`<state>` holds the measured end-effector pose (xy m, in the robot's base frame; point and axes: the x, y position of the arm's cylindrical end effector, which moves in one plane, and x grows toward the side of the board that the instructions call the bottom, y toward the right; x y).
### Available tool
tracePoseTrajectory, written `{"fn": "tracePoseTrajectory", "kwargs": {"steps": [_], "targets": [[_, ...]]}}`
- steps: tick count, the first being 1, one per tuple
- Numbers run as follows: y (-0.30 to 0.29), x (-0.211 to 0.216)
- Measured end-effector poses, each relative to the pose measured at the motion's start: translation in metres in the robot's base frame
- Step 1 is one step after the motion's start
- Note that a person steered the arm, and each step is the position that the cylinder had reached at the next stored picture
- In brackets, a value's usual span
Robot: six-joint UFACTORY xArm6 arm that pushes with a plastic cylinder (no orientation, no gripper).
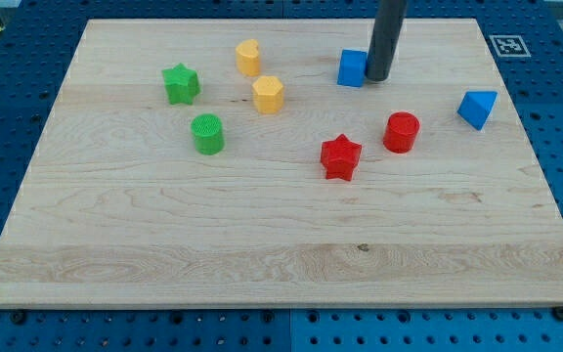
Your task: Push the blue triangle towards red circle
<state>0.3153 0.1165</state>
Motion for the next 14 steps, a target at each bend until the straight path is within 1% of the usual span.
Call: {"fn": "tracePoseTrajectory", "kwargs": {"steps": [1, 2, 4, 5, 6, 7, 10, 12, 13, 14], "targets": [[-0.006, 0.000], [0.016, 0.000], [0.125, 0.001], [0.170, 0.042], [0.190, 0.080], [0.190, 0.080], [0.139, 0.080], [0.104, 0.053], [0.099, 0.041], [0.102, 0.040]]}}
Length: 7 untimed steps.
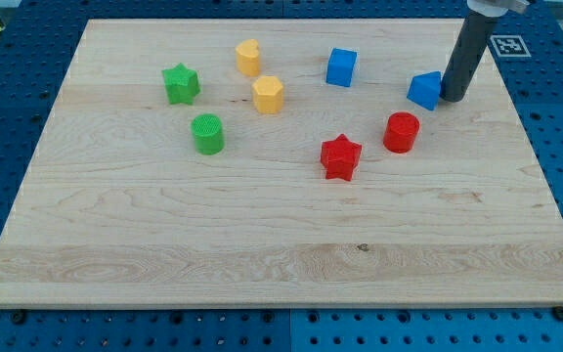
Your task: Push the blue triangle towards red circle
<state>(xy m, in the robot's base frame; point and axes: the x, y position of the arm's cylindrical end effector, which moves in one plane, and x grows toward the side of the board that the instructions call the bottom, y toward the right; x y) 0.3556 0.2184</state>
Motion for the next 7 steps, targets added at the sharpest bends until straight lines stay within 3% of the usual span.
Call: {"fn": "tracePoseTrajectory", "kwargs": {"steps": [2, 7], "targets": [[0.003, -0.019], [-0.046, -0.005]]}}
